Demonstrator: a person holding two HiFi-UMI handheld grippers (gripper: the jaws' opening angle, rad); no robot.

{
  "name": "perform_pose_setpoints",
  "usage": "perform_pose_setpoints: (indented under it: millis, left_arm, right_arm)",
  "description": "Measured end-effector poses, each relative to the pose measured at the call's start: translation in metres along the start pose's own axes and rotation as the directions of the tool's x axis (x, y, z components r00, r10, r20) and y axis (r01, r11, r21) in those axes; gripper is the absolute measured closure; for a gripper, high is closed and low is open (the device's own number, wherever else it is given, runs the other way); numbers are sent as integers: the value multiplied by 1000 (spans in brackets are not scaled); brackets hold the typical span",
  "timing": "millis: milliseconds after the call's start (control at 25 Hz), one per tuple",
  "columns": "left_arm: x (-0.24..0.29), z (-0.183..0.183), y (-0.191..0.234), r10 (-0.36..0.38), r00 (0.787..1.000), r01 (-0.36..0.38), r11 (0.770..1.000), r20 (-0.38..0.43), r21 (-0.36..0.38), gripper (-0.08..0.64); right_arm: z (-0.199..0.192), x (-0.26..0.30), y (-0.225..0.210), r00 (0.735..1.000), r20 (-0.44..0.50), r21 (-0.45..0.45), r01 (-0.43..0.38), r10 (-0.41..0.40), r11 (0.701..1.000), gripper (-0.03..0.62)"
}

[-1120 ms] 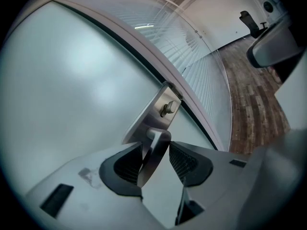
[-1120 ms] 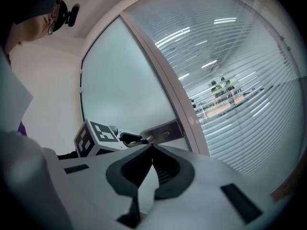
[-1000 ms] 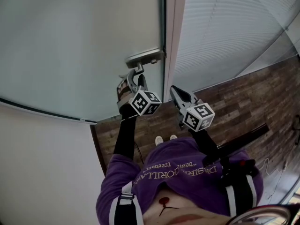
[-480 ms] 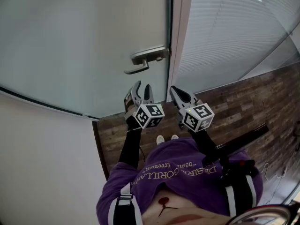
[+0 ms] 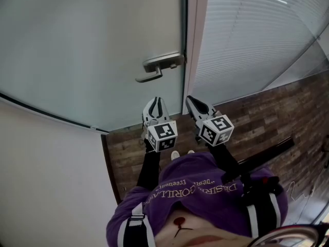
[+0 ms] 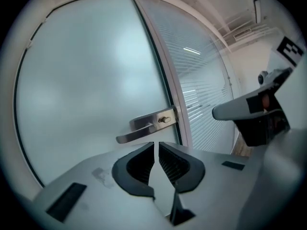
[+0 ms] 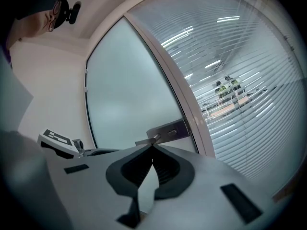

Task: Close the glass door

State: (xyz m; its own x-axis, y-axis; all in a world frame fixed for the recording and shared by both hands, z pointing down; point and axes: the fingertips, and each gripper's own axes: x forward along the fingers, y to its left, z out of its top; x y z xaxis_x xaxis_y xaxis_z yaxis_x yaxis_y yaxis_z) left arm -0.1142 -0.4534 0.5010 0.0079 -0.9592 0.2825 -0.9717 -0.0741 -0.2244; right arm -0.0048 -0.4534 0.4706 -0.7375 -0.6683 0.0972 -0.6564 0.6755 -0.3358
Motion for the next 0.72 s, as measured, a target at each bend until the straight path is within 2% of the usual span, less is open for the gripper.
perform_pose_setpoints:
  millis: [160, 360, 720]
  left_arm:
    - [-9, 4, -1, -10, 1000, 12, 990, 20, -141, 558]
    - [-14, 8, -7, -48, 998, 58, 959, 41, -278, 558]
    - [-14, 0, -16, -80, 997, 79, 950, 10, -304, 558]
  right_arm:
    - [3, 0, -1, 1000, 7, -14, 1, -1, 1000, 595]
    - [6, 2, -2, 1000, 15, -19, 3, -2, 1000, 595]
    - [9, 0, -2, 1000, 18, -57, 10, -9, 998, 595]
